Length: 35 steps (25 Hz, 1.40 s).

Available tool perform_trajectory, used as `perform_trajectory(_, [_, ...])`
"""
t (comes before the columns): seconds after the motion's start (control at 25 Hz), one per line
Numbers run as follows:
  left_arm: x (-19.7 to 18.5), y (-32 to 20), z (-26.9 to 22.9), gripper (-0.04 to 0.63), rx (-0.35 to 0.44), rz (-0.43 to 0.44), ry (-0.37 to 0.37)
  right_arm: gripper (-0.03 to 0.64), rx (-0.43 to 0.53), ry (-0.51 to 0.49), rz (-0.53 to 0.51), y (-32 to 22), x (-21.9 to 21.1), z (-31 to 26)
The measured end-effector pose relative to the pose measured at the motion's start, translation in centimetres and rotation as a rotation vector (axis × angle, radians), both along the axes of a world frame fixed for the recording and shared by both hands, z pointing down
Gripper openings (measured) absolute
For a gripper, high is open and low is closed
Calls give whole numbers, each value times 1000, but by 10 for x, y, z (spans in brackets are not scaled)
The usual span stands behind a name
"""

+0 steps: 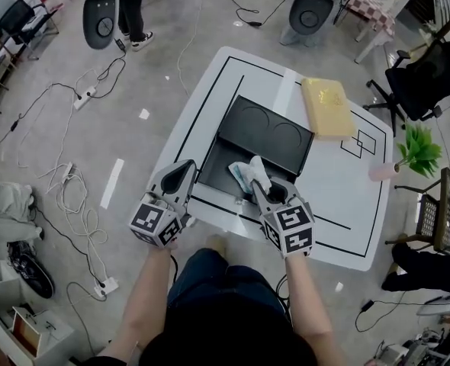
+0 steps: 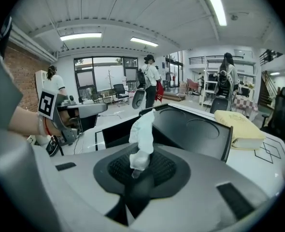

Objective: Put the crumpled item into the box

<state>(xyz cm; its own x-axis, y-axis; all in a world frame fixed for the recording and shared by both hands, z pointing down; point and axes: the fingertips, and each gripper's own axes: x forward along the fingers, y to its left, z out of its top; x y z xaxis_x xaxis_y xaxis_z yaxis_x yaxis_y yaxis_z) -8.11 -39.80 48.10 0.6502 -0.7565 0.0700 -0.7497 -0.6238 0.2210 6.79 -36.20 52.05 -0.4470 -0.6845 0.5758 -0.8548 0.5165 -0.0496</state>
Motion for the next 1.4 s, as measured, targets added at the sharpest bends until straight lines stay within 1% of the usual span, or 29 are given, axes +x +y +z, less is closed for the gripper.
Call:
perform_trajectory(0.32, [-5,-2,4,2,-9,-8,4,69,-59,-13,-70,-1,-15,7])
perform_trajectory(0.68, [-9,-2,11,2,-19,-14,-6,69,-109,-4,-123,-1,-25,17])
perform_trajectory(0.92, [-15,0,15,2,-27,-18,-7,71,-135,71,-162,-1,-29,26])
perform_trajectory(1.08, [-17,-2,17,2,-27,-22,-6,81,-133,111,-143,-5,-25,30])
perform_trajectory(1.12, [-18,-2,17,2,-27,-22,-5,87,-132,120,-138,-6,-24,31])
perform_trajectory(1.16, [-19,-3,17,2,-26,-23,-4,107,-133,129,-133,-7,-23,32])
perform_trajectory(1.36, [-24,-4,17,2,-27,-32,-4,122,-131,177,-116,-10,-19,36])
perform_trajectory(1.4, [-24,-4,18,2,-27,-32,-4,135,-129,188,-112,-10,-18,36])
